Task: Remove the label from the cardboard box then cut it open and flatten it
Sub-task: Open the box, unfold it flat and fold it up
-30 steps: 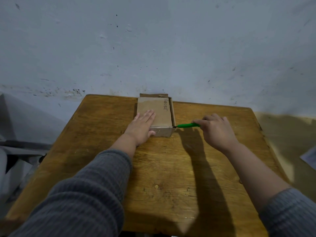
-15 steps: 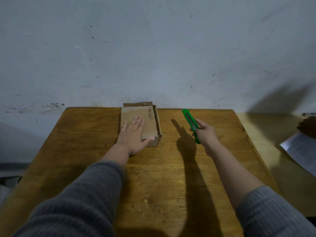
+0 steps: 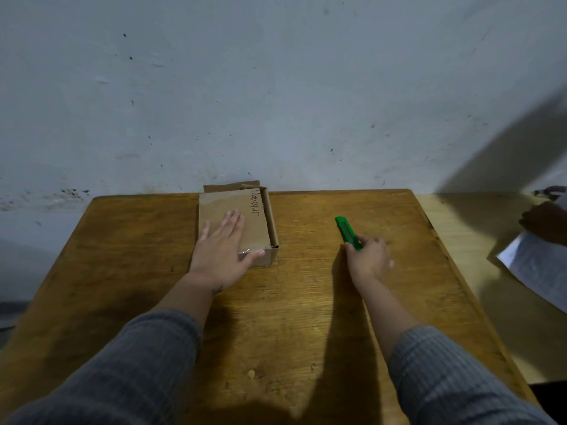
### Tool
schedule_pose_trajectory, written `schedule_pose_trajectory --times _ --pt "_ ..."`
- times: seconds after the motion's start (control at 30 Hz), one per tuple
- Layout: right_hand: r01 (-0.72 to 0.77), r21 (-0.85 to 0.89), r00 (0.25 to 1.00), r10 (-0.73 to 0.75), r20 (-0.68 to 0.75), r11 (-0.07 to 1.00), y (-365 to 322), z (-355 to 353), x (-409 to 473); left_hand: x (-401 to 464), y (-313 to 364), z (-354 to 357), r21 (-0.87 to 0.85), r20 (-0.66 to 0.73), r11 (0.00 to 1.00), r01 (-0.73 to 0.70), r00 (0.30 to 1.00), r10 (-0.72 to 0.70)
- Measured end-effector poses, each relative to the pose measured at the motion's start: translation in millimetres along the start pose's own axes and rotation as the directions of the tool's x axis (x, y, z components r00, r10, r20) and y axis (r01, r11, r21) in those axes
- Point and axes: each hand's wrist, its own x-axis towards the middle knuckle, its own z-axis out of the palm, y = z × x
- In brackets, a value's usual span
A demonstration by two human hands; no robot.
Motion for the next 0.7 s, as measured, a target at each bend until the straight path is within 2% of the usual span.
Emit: schedule_pose_trajectory --times 0.1,0.2,0.23,0.3,0.37,0.43,0.53,0.7 --pt "-0.017 -0.013 0.998 0.018 0.057 1.0 1.5 0.9 -0.8 0.0 -0.3 0.2 0.002 -0.003 1.0 0.002 1.0 -0.002" --pt "0.083 -0.104 0.995 -0.088 -0.045 0.991 -12.0 3.5 -12.2 -0.2 -1.2 0.1 -0.003 -0.005 1.0 -0.002 1.0 0.002" --pt "0.145 -0.063 0.988 -0.148 -0.048 0.987 -21.8 6.9 -18.7 -0.3 -1.2 -0.4 -0.005 -0.006 1.0 -0.003 1.0 0.003" --pt "0.245 0.144 0.967 -0.253 0.038 0.959 -47.8 17.0 -35.5 -0.5 -0.6 -1.4 -0.006 -0.006 1.0 0.0 1.0 0.0" --pt "0.282 0.347 0.929 -0.345 0.135 0.894 -74.1 25.7 -54.6 -1.1 1.1 -1.6 -0.004 -0.007 1.0 0.011 1.0 -0.011" --pt "0.293 0.433 0.892 -0.407 0.196 0.852 -91.9 30.7 -68.1 -1.9 2.4 -1.1 -0.006 -0.018 1.0 0.023 1.0 -0.023" --pt "0.216 0.45 0.898 -0.358 0.257 0.866 -98.3 35.4 -73.8 -3.5 3.4 -1.1 -0.009 -0.014 1.0 0.03 0.999 -0.03" --pt "0.069 0.417 0.949 -0.188 0.253 0.906 -83.6 35.0 -67.6 -16.1 5.3 -4.1 -0.01 -0.012 0.999 0.032 0.999 -0.032"
